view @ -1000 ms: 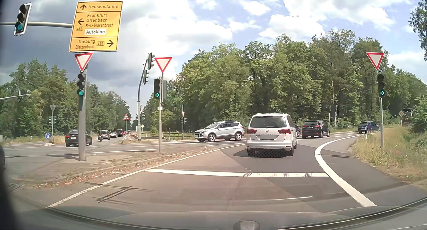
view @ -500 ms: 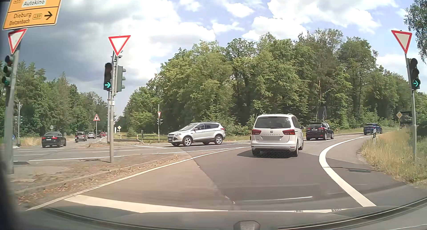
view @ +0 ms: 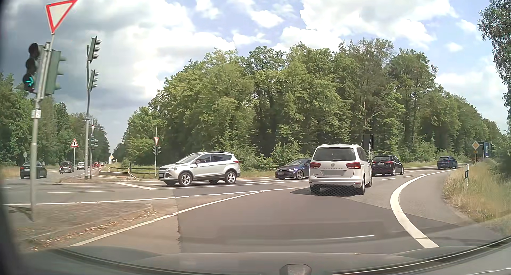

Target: Follow the waypoints while adhering to traffic rules and regulations

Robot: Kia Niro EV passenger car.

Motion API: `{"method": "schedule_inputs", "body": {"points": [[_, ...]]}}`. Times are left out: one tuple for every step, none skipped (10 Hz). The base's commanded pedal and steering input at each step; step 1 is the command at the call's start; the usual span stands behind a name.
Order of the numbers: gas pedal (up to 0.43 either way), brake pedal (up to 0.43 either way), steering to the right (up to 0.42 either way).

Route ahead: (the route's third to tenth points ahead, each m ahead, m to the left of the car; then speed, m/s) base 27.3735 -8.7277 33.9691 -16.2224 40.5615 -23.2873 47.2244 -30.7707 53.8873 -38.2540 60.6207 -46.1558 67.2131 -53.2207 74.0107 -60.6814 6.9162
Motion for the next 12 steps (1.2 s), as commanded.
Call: {"method": "schedule_inputs", "body": {"points": [[0.11,0.037,0.111],[0.138,0.037,0.114],[0.15,0.037,0.119],[0.157,0.037,0.123],[0.157,0.037,0.125],[0.157,0.037,0.126],[0.157,0.037,0.126],[0.169,0.037,0.125],[0.169,0.037,0.125],[0.169,0.037,0.125],[0.169,0.037,0.125],[0.169,0.037,0.125]]}}
